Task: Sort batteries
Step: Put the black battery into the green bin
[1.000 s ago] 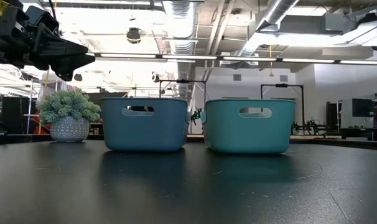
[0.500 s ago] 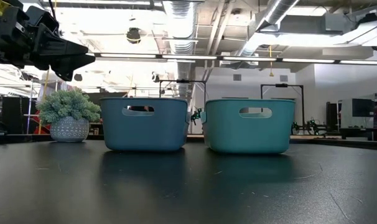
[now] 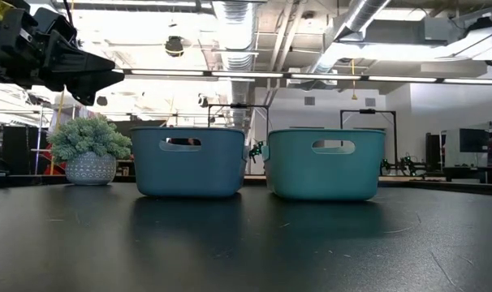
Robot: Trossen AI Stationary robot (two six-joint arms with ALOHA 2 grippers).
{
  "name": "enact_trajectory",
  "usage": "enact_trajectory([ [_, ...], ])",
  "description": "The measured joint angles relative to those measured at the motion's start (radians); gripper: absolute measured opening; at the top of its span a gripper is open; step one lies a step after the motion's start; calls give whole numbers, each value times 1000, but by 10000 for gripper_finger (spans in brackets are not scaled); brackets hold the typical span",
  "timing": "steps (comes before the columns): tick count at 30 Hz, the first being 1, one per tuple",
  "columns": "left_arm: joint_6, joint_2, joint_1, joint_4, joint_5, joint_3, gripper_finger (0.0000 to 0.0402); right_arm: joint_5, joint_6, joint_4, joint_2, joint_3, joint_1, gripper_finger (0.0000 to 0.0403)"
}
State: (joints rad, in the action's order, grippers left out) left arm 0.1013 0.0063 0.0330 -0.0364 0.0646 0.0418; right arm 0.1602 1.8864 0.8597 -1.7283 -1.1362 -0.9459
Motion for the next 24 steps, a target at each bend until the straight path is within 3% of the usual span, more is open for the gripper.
enact_trajectory([
  [15,0,0,0,1,-1,0,158,39,-105,-83,-74,-6,6,184],
  [24,0,0,0,1,-1,0,158,39,-109,66,-65,-58,6,182],
])
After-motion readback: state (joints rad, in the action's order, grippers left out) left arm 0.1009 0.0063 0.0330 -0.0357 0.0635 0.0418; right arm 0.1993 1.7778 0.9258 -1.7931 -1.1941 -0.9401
